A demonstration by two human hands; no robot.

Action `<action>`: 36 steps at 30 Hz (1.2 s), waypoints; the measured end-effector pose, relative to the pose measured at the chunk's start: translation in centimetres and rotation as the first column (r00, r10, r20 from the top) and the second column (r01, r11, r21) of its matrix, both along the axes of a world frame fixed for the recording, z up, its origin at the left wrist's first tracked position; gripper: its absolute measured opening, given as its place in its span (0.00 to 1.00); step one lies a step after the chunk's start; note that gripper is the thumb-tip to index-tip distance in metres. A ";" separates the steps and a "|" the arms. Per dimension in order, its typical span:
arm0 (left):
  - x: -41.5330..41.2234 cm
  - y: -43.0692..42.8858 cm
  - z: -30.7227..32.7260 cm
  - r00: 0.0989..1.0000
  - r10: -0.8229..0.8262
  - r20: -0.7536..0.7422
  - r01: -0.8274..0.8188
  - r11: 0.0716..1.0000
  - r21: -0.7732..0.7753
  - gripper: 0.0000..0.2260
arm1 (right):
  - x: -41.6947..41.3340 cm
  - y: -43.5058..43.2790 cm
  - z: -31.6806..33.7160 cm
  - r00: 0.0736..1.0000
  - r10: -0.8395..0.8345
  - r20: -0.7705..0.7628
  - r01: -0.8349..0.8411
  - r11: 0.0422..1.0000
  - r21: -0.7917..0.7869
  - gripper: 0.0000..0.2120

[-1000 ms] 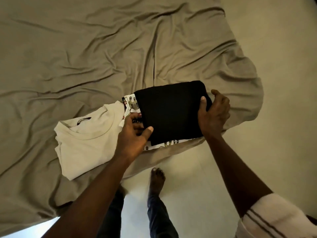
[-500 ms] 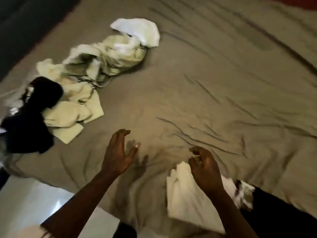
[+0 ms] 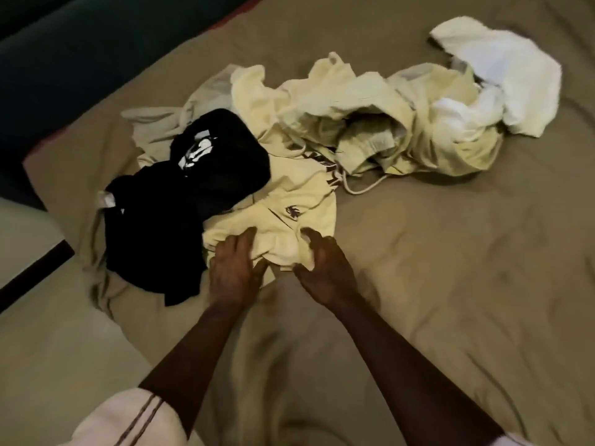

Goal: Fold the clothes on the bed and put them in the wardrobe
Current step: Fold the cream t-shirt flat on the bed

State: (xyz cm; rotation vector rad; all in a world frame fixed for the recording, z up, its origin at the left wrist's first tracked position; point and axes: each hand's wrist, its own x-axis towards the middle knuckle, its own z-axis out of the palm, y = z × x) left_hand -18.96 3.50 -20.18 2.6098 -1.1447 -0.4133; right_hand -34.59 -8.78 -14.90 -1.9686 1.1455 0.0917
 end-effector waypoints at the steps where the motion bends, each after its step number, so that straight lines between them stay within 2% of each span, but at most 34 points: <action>1: 0.2 -0.5 0.0 0.999 -0.002 -0.035 0.001 0.999 -0.037 0.21 | 1.5 -0.4 -0.5 0.996 0.083 -0.040 -0.085 0.996 -0.033 0.39; 2: 0.3 -1.0 0.0 0.997 -0.008 -0.082 0.000 0.995 -0.102 0.13 | 3.0 -0.8 -1.0 0.985 0.145 -0.094 -0.152 0.986 -0.075 0.39; 3: 0.3 -1.5 0.6 0.986 -0.007 -0.168 -0.020 0.988 -0.154 0.08 | 4.0 -1.1 -1.5 0.975 0.179 -0.134 -0.193 0.976 -0.099 0.36; 4: 0.2 -1.9 0.9 0.961 -0.011 -0.275 -0.050 0.976 -0.213 0.06 | 4.6 -1.4 -1.6 0.979 0.158 -0.132 -0.172 0.980 -0.096 0.30; 6: 0.2 -2.4 3.1 0.901 -0.006 -0.435 -0.118 0.959 -0.258 0.10 | 5.1 -1.5 -0.5 1.000 -0.018 -0.006 0.018 1.000 -0.025 0.20; 9: -0.4 -2.2 7.7 0.915 -0.049 -0.401 -0.090 0.943 -0.320 0.19 | 3.5 -1.7 4.3 0.950 -0.235 0.205 0.222 0.971 0.086 0.12; 12: -1.2 -2.1 14.1 0.880 -0.204 -0.428 0.023 0.920 -0.391 0.17 | 0.9 -2.0 12.1 0.882 -0.366 0.295 0.279 0.912 0.299 0.12; 14: -1.8 -2.7 18.7 0.835 -0.279 -0.475 0.122 0.935 -0.334 0.18 | -1.2 -2.2 17.9 0.820 -0.437 0.370 0.311 0.883 0.353 0.10; 15: -2.0 -2.9 20.4 0.826 -0.322 -0.463 0.198 0.934 -0.296 0.23 | -2.1 -2.6 20.1 0.773 -0.491 0.403 0.352 0.859 0.370 0.11; 18: -3.9 -3.4 25.3 0.857 -0.475 -0.203 0.428 0.873 -0.236 0.42 | -5.3 -3.8 29.3 0.599 -0.668 0.442 0.454 0.737 0.501 0.12; 20: -5.9 -3.8 28.7 0.882 -0.458 -0.111 0.419 0.870 -0.260 0.47 | -7.4 -3.7 35.1 0.551 -0.704 0.448 0.383 0.690 0.614 0.07; 23: -9.8 -4.2 35.5 0.911 -0.385 -0.148 0.312 0.878 -0.362 0.52 | -10.5 -2.8 43.9 0.642 -0.602 0.475 0.213 0.735 0.643 0.11; 24: -10.8 -4.4 37.4 0.897 -0.375 -0.233 0.258 0.874 -0.413 0.50 | -11.3 -2.4 46.3 0.660 -0.570 0.489 0.151 0.739 0.657 0.11; 26: -13.7 -4.7 42.4 0.834 -0.378 -0.401 0.168 0.867 -0.468 0.37 | -14.1 -1.9 51.7 0.626 -0.545 0.558 0.042 0.738 0.674 0.14; 27: -14.5 -4.8 44.3 0.809 -0.374 -0.454 0.126 0.864 -0.488 0.28 | -14.8 -1.9 53.5 0.597 -0.536 0.597 0.007 0.748 0.664 0.15; 29: -17.7 -5.0 48.5 0.721 -0.419 -0.551 0.062 0.832 -0.551 0.16 | -17.7 -1.4 56.5 0.545 -0.457 0.703 0.019 0.845 0.535 0.21; 31: -21.1 -4.5 52.5 0.588 -0.437 -0.681 -0.066 0.813 -0.579 0.07 | -21.0 0.0 57.5 0.606 -0.317 0.730 0.107 0.941 0.320 0.27; 34: -24.3 -3.7 56.0 0.425 -0.452 -0.784 -0.123 0.829 -0.545 0.13 | -25.7 3.5 55.3 0.794 -0.214 0.569 0.208 0.975 0.076 0.32; 36: -25.6 -3.1 56.7 0.392 -0.413 -0.822 -0.138 0.857 -0.496 0.15 | -28.0 5.9 52.7 0.849 -0.209 0.486 0.214 0.976 0.046 0.30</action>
